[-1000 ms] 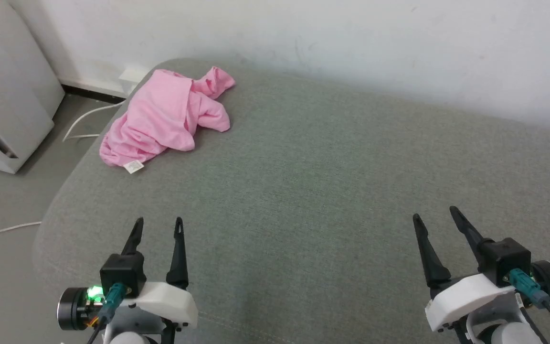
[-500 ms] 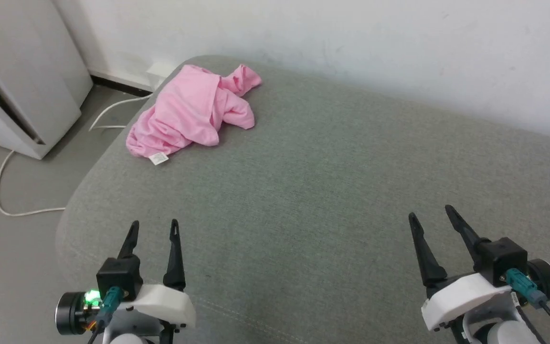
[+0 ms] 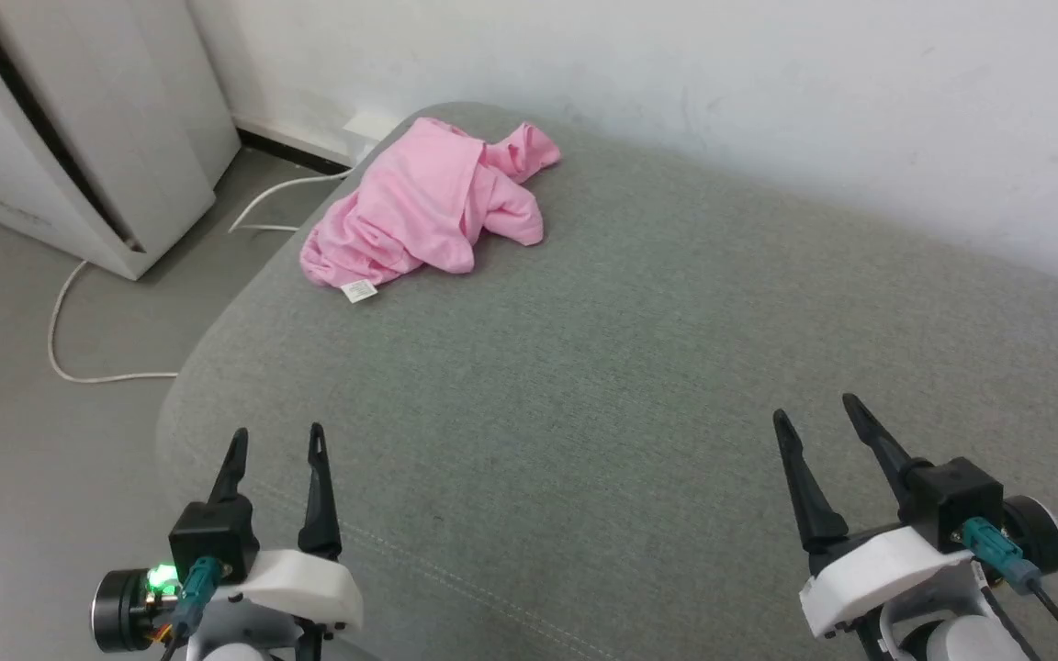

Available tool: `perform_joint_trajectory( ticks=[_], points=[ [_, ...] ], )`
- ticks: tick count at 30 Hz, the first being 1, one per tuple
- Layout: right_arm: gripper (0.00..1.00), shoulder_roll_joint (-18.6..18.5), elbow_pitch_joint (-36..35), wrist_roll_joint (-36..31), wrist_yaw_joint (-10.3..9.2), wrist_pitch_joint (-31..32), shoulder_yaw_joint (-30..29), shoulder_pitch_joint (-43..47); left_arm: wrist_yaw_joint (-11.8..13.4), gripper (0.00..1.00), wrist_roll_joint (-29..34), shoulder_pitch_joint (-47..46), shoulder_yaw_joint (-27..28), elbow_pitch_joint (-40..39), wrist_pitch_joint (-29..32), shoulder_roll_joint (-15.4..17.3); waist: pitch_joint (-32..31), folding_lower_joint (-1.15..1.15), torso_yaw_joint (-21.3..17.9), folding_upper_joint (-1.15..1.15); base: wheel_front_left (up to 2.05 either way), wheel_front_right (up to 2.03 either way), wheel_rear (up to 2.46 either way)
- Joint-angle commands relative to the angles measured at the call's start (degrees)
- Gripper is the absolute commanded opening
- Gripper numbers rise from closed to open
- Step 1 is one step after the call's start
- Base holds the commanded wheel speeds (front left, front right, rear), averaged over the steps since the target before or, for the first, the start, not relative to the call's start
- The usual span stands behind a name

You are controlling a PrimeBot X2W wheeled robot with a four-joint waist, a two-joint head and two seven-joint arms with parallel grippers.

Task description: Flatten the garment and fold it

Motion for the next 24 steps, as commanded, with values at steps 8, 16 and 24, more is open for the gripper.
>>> perform_joint_trajectory(
  ticks=[8,16,24],
  points=[
    [1.00,0.14,0.55,0.73,-0.10,-0.94,0.75,-0.98,1.46,1.00,-2.05,-0.03,-0.45,0.86,-1.40,1.10,-0.01,0.00,3.05,0.00,0.00,0.00,0.00],
    [1.00,0.15,0.83,1.02,-0.11,-1.40,1.29,-1.12,2.62,1.00,-2.91,0.23,-0.89,0.86,-1.97,1.71,-0.04,0.00,5.06,0.00,0.00,0.00,0.00],
    [1.00,0.16,1.17,1.42,-0.12,-2.02,1.78,-1.37,3.83,1.00,-3.92,0.48,-1.48,0.72,-2.62,2.52,0.06,0.00,7.37,0.00,0.00,0.00,0.00]
  ],
)
